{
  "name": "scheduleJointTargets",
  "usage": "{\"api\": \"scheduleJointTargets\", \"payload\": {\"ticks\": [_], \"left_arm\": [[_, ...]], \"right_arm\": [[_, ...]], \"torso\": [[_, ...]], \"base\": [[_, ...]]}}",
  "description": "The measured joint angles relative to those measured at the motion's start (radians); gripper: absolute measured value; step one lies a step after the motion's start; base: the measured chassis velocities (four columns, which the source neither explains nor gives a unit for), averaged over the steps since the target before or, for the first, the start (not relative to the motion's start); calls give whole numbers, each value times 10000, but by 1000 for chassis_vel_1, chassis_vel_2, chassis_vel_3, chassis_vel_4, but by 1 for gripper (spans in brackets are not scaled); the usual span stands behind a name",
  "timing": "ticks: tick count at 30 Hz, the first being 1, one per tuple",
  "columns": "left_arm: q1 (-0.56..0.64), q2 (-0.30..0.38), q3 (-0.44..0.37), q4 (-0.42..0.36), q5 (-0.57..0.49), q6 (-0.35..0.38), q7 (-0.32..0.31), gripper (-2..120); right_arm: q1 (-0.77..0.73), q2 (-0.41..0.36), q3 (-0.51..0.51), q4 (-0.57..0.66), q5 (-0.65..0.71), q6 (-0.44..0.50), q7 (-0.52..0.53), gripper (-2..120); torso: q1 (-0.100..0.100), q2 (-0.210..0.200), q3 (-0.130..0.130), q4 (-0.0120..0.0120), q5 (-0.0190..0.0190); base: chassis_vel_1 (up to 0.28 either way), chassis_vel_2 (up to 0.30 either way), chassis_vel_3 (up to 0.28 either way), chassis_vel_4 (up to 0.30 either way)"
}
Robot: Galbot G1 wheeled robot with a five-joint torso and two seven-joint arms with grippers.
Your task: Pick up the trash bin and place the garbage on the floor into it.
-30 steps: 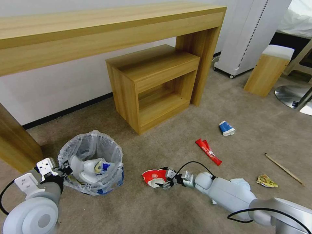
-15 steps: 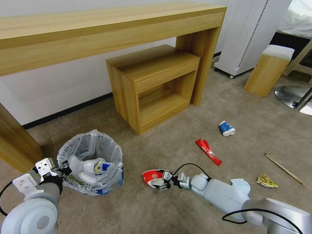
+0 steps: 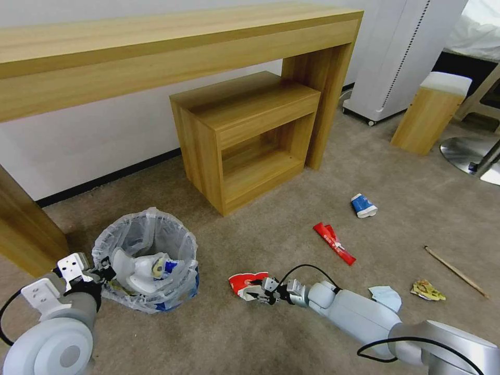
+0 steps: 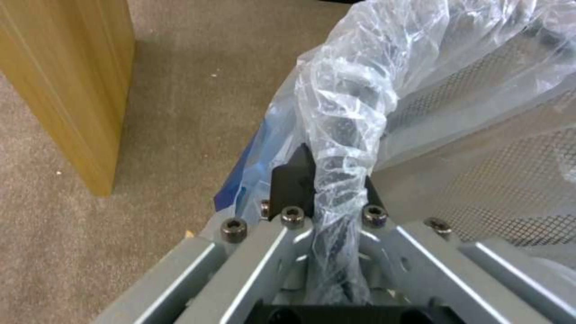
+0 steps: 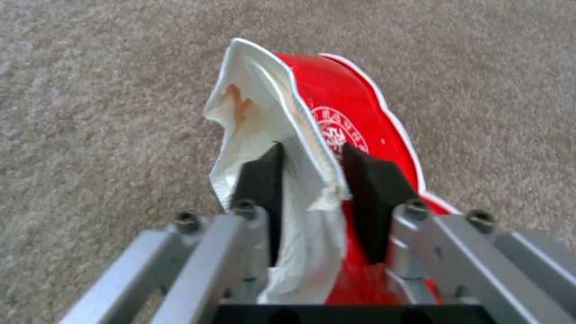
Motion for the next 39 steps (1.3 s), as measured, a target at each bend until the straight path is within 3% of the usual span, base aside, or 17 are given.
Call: {"api": "scheduleJointTargets", "payload": {"ticks": [7,23,31,39], "left_arm": [[9,-18,17,10,12,-19,1,1],[-94,-77,198,185,99,-35,37,1],[-109,-20,300,402,226,-36,150,1],[-155,15,523,505,365,-39,210,1]], "right_arm": [[-21,-10,41,-45,-2,108,-77,1],[-140,-499,306,352,423,454,-307,0],[-333,-1232,1093,1846,1223,695,-400,0],[-623,-2009,1814,4119,2203,904,-785,0]], "torso": [[0,0,0,1,1],[0,0,0,0,2],[0,0,0,1,0],[0,0,-1,0,0]], "base": [[0,0,0,0],[0,0,0,0],[0,0,0,0],[0,0,0,0]]}}
